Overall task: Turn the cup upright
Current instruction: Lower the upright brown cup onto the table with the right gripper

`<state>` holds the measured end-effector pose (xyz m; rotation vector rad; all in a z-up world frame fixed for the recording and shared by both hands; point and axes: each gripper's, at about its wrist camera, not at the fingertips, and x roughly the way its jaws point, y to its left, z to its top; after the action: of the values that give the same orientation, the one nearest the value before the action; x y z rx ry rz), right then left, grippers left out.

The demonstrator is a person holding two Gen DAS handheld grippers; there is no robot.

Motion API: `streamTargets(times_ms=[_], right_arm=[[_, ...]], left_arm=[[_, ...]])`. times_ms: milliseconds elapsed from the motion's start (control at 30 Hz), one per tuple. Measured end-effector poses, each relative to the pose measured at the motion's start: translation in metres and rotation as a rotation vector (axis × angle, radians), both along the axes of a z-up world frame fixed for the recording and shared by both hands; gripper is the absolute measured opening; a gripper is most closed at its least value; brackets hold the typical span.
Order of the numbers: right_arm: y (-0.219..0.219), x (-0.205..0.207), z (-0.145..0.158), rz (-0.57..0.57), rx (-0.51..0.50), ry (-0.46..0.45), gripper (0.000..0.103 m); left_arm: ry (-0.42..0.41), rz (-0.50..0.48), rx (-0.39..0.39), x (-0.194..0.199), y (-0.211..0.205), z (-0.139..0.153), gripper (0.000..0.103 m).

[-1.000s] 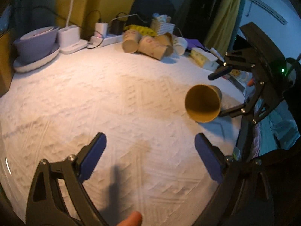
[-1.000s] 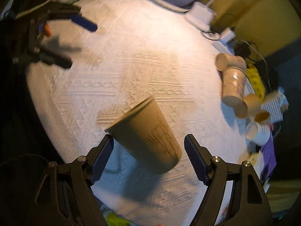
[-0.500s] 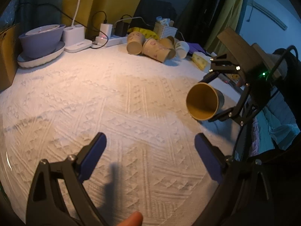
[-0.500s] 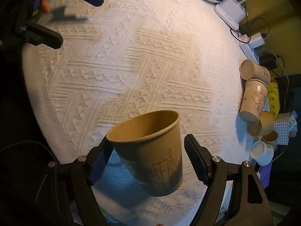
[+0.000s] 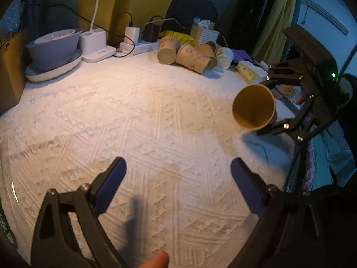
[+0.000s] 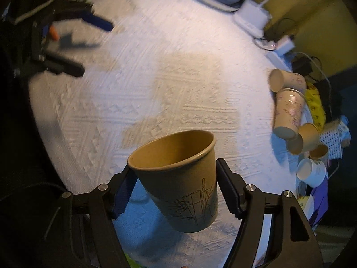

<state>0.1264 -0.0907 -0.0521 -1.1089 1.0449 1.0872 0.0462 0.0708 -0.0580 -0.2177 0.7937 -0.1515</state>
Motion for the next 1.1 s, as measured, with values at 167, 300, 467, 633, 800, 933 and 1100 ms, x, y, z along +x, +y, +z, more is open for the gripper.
streamTargets(times_ms=[167,300,467,633,800,933,1100], right_arm=[[-0.015,0.017,0.016,-0.145,0.161,-0.028,0.073],[-0.033,0.032,0.028,-0.322,0.353,-0.045,0.073],[-0.051,0.042,0.027,-0.498,0.546,-0.022,0.073],[-0.06,0.042,0.022,-0.604,0.694,0.013,0.073],[-0.068,0.037,0.017,-0.676,0.778,-0.009,0.073],[-0.075,0.034,0.012,-0.715,0.794,-0.032,0.073],[-0.078,0.032,0.002,-0.725,0.769,-0.032,0.073]], left_arm=[[-0.022,0.027,0.035,0.008,-0.01,0.006,0.096],[-0.033,0.043,0.035,0.017,-0.016,0.009,0.096],[-0.042,0.075,0.046,0.03,-0.026,0.011,0.096],[-0.058,0.135,0.06,0.037,-0.029,0.011,0.096],[-0.055,0.165,0.05,0.043,-0.032,0.008,0.096],[-0.07,0.152,0.053,0.046,-0.038,0.007,0.096],[-0.086,0.134,0.054,0.047,-0.047,0.005,0.096]])
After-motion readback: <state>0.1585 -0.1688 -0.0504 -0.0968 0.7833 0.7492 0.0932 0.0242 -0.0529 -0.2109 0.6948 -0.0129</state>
